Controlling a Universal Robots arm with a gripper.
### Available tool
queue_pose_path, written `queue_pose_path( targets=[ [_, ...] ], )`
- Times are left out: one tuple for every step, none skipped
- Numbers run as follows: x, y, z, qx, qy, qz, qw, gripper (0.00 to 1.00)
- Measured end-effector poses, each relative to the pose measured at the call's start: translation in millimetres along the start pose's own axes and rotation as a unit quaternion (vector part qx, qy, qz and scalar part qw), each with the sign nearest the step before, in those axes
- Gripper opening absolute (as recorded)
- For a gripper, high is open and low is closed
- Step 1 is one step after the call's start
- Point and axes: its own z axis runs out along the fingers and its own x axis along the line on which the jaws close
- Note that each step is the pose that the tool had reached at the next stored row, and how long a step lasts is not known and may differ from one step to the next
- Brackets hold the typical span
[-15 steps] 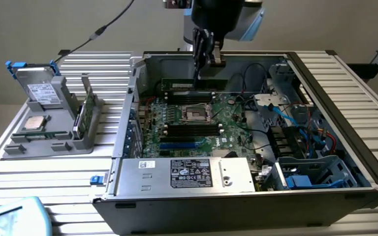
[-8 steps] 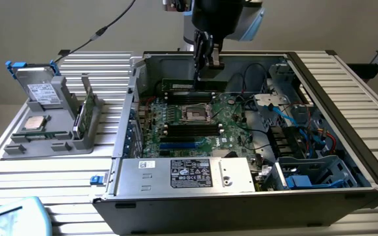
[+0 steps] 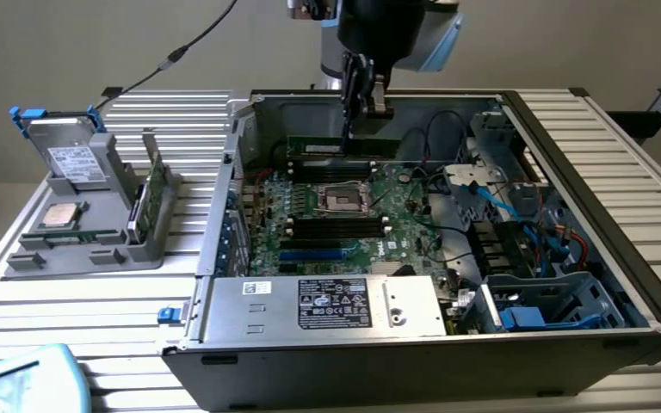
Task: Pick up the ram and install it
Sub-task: 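Pick up the ram and move it above insertion slot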
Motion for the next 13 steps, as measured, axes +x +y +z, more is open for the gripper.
queue_pose_path(
  targets=[
    [-1.0, -0.3, 0.0, 0.002, 0.0001, 0.0, 1.0, 0.15],
    [-1.9, -0.5, -0.1, 0.0039, 0.0002, 0.001, 1.0, 0.15],
    [-2.9, -0.7, -0.1, 0.006, 0.0003, 0.001, 1.0, 0.15],
    [-3.9, -1.0, -0.1, 0.008, 0.0005, 0.002, 1.0, 0.15],
    [-4.9, -1.2, -0.1, 0.0101, 0.0005, 0.002, 0.9999, 0.15],
    [-5.9, -1.4, -0.1, 0.0121, 0.0006, 0.003, 0.9999, 0.15],
    [-7.0, -1.5, -0.1, 0.0142, 0.0007, 0.003, 0.9999, 0.15],
    [-7.9, -1.6, 0.0, 0.0161, 0.0008, 0.004, 0.9999, 0.15],
    [-8.8, -1.7, 0.2, 0.018, 0.0009, 0.004, 0.9998, 0.15],
    [-9.7, -1.8, 0.8, 0.0198, 0.001, 0.005, 0.9998, 0.15],
    [-10.5, -2.0, 1.6, 0.0208, 0.001, 0.006, 0.9998, 0.15],
    [-11.3, -2.2, 2.9, 0.0212, 0.0009, 0.006, 0.9998, 0.15],
    [-12.1, -2.4, 4.3, 0.0214, 0.001, 0.007, 0.9997, 0.15]
  ],
)
